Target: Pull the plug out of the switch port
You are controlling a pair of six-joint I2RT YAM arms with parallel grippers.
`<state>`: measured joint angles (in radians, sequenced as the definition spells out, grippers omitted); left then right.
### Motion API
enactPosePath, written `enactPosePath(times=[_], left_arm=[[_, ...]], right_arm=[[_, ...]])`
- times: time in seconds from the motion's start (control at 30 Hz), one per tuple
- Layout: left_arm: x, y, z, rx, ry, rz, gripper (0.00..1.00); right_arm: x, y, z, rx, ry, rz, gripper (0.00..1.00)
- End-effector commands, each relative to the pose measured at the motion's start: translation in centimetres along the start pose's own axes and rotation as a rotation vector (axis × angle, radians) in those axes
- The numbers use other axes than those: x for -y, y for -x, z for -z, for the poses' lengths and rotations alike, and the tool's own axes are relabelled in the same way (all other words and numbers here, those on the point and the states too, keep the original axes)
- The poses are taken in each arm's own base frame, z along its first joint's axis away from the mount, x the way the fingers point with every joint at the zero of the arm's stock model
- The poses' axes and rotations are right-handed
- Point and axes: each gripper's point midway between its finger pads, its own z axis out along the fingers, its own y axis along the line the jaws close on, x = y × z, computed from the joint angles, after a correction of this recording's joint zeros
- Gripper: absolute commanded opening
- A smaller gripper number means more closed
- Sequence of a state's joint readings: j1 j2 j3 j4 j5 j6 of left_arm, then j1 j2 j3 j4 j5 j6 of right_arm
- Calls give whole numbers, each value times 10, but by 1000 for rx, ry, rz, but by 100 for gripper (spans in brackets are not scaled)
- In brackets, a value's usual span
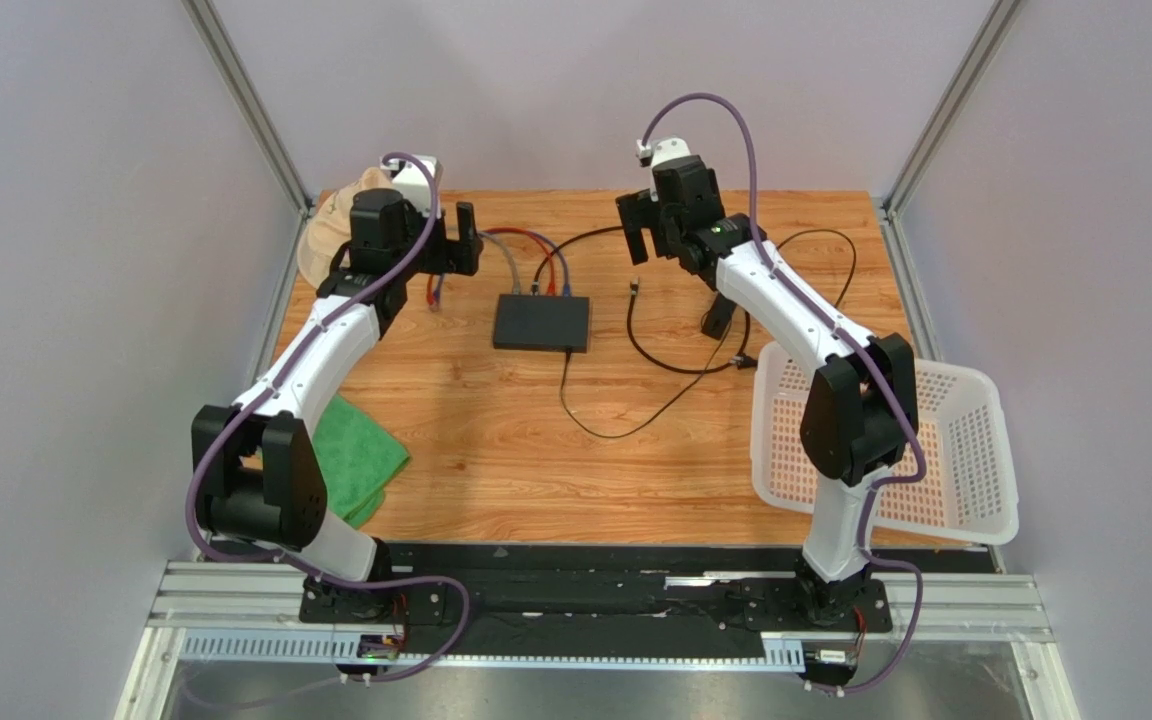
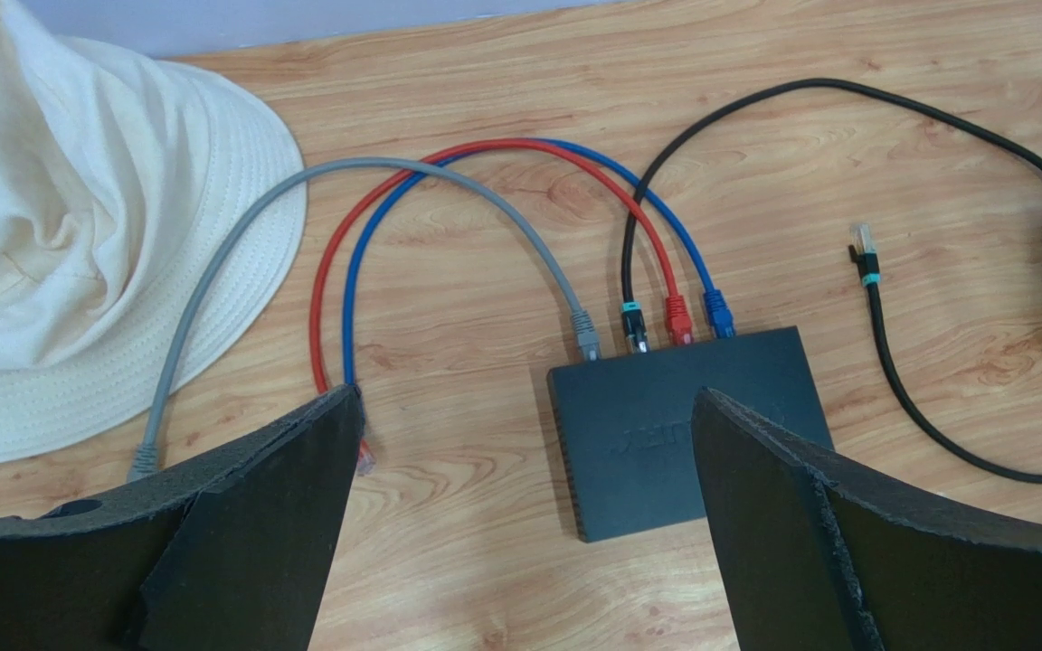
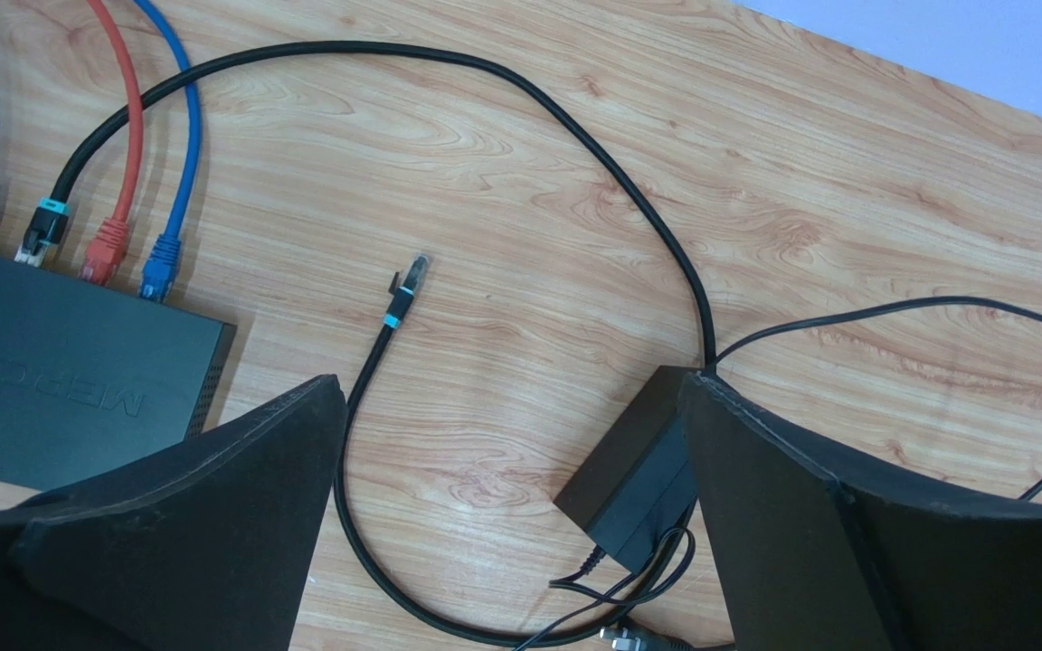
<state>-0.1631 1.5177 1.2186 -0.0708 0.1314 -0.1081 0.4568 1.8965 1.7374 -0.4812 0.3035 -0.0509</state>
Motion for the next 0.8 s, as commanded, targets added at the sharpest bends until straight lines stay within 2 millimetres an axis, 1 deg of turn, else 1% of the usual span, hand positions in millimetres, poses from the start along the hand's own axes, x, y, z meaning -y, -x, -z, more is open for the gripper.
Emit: enactPosePath(times=[0.0, 0.03, 0.1, 0.23, 0.27, 0.37, 0.4, 0.47, 0.5, 0.53, 0.6, 0.63, 0.67, 0.73, 0.77], left_arm=[[7, 20, -1, 45, -37, 6, 99], [8, 19, -1, 42, -36, 6, 99], [7, 17, -1, 32, -31, 8, 99], [8, 9, 1, 21, -37, 12, 99], [8, 9, 2, 21, -37, 14, 99], [8, 7, 5, 28, -37, 19, 99], [8, 3, 5, 24, -34, 21, 99], [7, 1, 6, 25, -29, 22, 98], [7, -5, 6, 13, -27, 30, 98], [7, -8, 6, 6, -30, 34, 98], [9, -14, 4, -12, -37, 52, 97], [9, -17, 2, -21, -40, 58, 97], [10, -17, 1, -21, -46, 61, 97], [10, -17, -2, -21, -44, 64, 96], [10, -17, -3, -20, -44, 63, 96]], right_arm=[[-12, 19, 6, 47, 47, 65, 100], [-14, 17, 6, 44, 53, 111, 100], [-15, 6, 4, 10, 57, 153, 100], [-7, -6, 6, -25, 38, 198, 100], [-7, -13, 6, -41, 40, 203, 98], [-1, -27, 11, -96, 29, 202, 92], [1, -43, 11, -142, 29, 211, 91], [7, -51, 20, -156, 20, 204, 91], [7, -68, 21, -188, 24, 215, 91], [10, -70, 30, -187, 21, 215, 90], [15, -81, 37, -205, 5, 218, 90], [17, -98, 39, -237, 0, 227, 90], [22, -97, 46, -232, -7, 227, 89], [29, -111, 52, -265, -21, 237, 88], [34, -110, 58, -260, -27, 234, 86]])
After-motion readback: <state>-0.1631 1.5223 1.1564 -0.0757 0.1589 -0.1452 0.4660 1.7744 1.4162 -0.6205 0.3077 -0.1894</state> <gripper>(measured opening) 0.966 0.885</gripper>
